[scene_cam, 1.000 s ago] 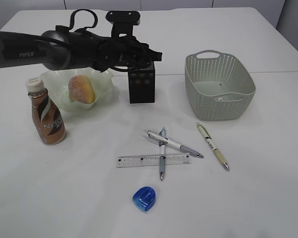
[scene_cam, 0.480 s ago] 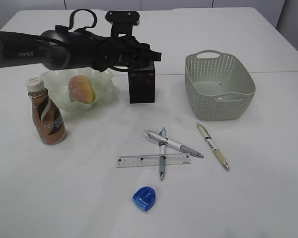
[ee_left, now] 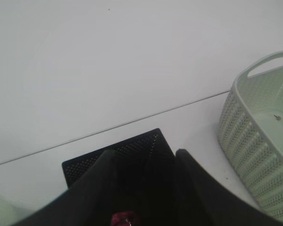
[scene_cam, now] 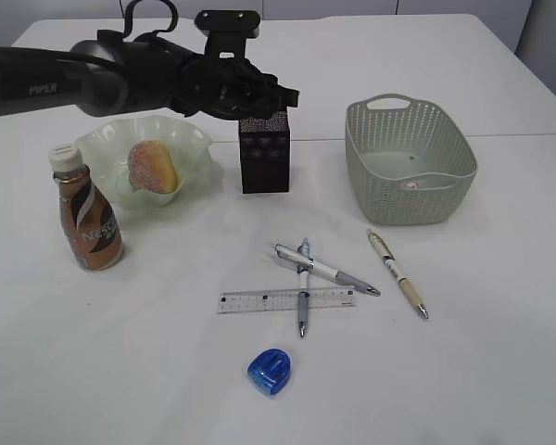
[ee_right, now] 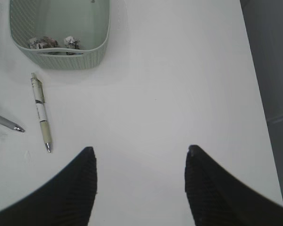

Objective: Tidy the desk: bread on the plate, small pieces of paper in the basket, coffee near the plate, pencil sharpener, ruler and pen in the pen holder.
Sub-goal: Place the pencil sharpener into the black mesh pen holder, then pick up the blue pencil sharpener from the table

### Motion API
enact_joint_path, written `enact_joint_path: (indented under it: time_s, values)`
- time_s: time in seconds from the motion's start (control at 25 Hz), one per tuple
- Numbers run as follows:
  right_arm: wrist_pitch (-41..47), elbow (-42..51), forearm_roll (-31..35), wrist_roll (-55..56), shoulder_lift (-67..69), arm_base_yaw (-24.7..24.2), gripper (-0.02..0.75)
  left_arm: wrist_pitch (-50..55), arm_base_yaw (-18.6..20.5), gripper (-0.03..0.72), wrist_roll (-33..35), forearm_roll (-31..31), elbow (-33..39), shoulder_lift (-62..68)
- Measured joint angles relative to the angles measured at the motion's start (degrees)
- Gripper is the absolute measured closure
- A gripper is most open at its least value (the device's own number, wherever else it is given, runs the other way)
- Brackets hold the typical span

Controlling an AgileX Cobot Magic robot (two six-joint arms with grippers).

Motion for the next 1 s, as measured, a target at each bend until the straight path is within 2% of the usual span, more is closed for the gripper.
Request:
enact_joint_path:
  time_s: [0.24, 0.44, 0.64, 0.72, 1.0]
  values:
    - [0.0, 0.0, -0.1, 0.0, 0.0, 0.0, 0.271, 7.2, 0.0, 0.391, 0.0, 0.1, -0.1, -4.3]
    - [-0.1, 0.0, -0.1, 0.0, 0.0, 0.0, 0.271, 17.2, -0.1, 0.391, 0.0, 0.1, -0.3, -8.7]
    - [-0.1, 0.0, -0.1, 0.0, 0.0, 0.0, 0.271, 29.3, -1.3, 0.400, 3.7, -0.4, -0.3, -13.9]
    - [-0.1, 0.0, -0.1, 0.0, 0.0, 0.0, 0.271, 33.9, -1.8, 0.401, 6.0, -1.8, -0.4, -15.7]
    - [2.9, 0.0, 2.1, 0.0, 0.0, 0.0, 0.271, 53.7, -2.1, 0.409, 16.4, -13.2, -0.5, -18.1]
